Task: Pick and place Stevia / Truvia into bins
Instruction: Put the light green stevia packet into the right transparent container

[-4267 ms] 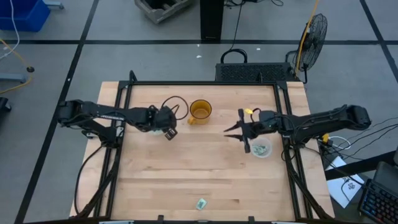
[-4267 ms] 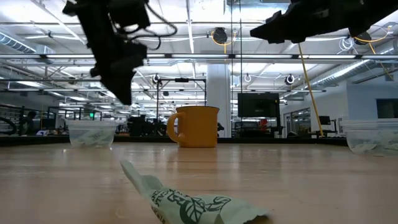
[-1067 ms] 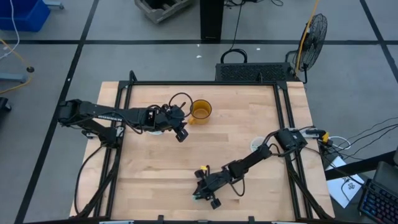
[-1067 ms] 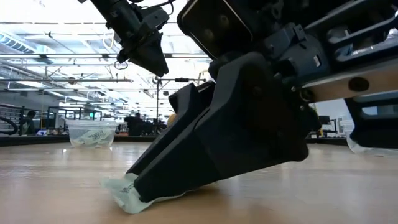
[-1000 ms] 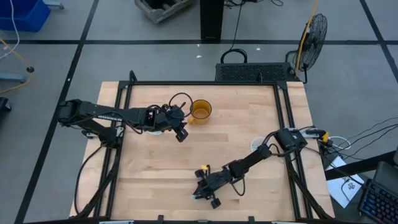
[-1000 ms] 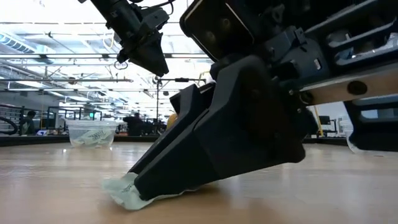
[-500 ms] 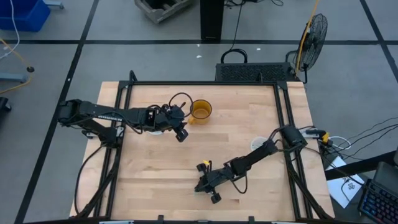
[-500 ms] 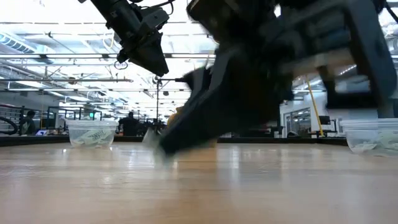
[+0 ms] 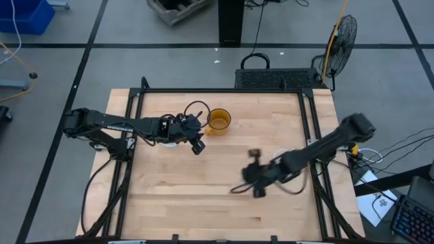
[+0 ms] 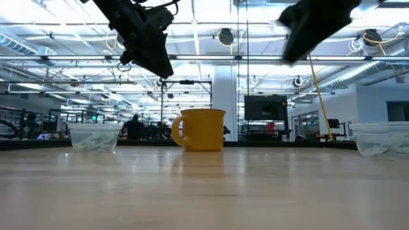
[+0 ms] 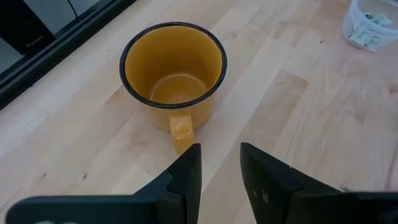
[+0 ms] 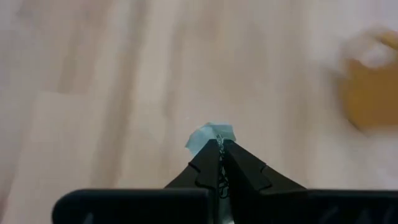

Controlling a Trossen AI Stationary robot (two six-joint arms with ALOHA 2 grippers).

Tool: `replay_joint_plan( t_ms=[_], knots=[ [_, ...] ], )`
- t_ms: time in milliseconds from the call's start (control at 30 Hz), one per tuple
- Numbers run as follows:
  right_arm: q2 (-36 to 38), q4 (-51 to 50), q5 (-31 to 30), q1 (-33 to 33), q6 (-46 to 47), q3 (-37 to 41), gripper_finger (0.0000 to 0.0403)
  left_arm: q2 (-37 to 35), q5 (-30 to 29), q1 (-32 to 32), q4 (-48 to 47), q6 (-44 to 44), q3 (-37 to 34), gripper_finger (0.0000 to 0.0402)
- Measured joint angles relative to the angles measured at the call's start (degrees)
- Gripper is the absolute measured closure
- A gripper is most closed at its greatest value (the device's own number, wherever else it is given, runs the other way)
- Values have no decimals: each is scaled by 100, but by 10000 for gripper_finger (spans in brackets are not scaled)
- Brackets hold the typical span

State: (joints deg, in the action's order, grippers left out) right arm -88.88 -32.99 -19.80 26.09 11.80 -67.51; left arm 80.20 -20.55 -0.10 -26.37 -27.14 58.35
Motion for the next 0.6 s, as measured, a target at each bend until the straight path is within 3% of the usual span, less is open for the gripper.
replay_joint_plan(
  t_ms=[167, 300, 467, 600],
  knots=[
    [1270, -1827, -556, 154, 1173, 2, 393, 0, 0, 2, 2, -9, 0, 284],
    [2277, -2529, -766, 301, 2263, 368, 394, 0, -2, 2, 2, -11, 0, 284],
    [3421, -2288, -899, 439, 3201, 1572, 394, 0, -5, 0, 4, -11, 0, 284],
    [4096, -1441, -1009, 450, 3297, 2650, 394, 0, -5, 1, 4, -9, 0, 284]
  ],
)
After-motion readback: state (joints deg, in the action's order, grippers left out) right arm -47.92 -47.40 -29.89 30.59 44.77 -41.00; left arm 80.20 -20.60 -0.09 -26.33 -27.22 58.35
